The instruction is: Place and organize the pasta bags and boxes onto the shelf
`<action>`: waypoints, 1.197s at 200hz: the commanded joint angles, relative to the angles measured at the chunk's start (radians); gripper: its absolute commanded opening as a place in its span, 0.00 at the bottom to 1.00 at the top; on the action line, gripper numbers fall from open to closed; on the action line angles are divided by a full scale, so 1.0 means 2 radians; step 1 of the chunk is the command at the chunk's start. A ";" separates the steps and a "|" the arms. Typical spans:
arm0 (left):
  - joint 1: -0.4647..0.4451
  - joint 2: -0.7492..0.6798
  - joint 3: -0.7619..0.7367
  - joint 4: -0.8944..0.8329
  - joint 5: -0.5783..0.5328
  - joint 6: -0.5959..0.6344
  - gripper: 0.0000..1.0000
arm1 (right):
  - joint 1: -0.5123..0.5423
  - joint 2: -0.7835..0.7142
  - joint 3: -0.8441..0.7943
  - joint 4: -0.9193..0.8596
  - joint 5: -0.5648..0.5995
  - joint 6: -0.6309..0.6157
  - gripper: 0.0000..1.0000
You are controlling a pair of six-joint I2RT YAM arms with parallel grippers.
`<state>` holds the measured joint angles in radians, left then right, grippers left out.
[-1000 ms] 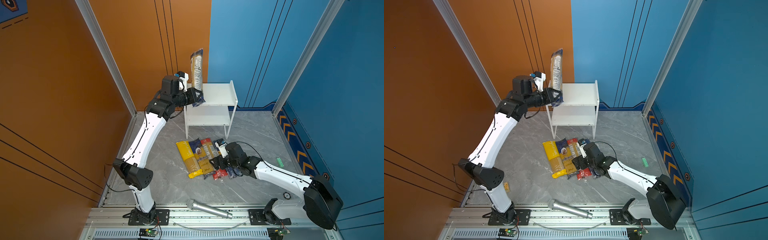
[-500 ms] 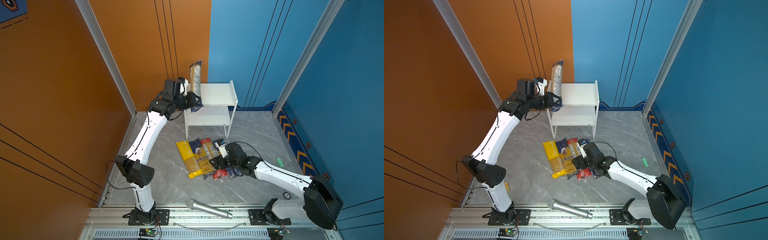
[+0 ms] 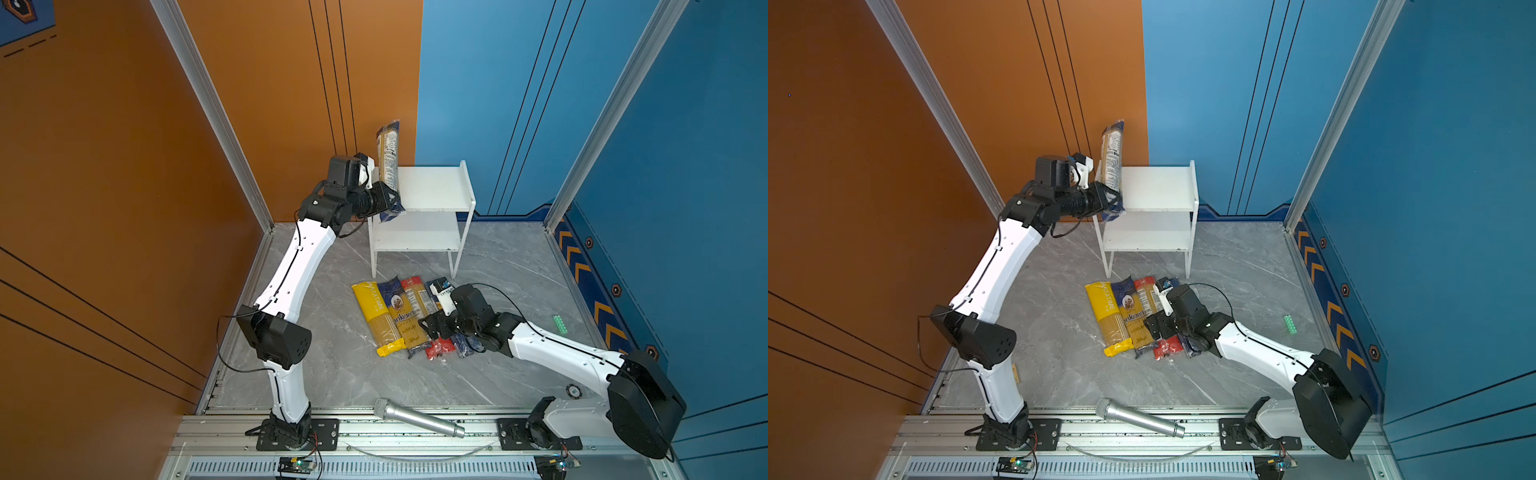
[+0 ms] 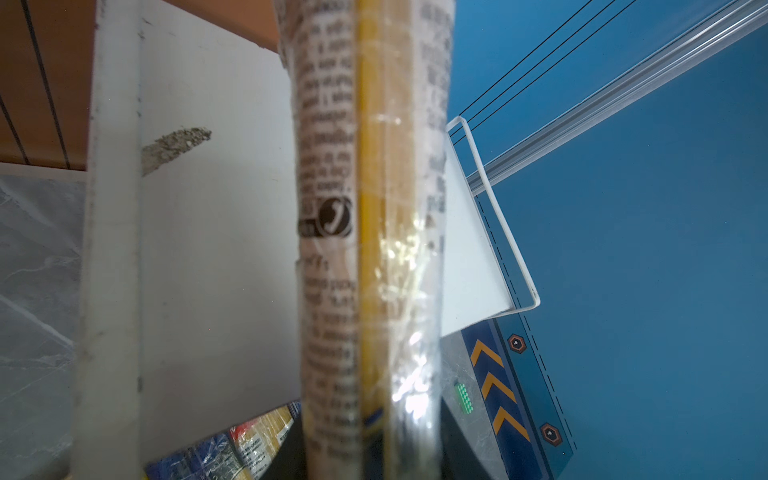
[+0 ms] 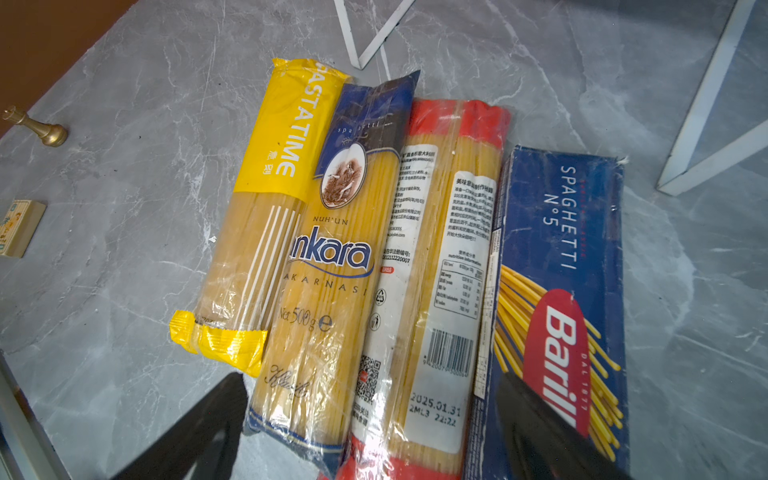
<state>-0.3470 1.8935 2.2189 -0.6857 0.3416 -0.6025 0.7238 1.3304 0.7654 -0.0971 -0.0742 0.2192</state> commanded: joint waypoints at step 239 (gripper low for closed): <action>0.015 0.012 0.030 0.073 0.019 0.003 0.04 | -0.005 0.008 -0.004 -0.003 0.004 0.005 0.93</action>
<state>-0.3313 1.9213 2.2223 -0.6842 0.3611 -0.6136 0.7200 1.3338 0.7654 -0.0967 -0.0742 0.2188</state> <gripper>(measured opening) 0.323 0.925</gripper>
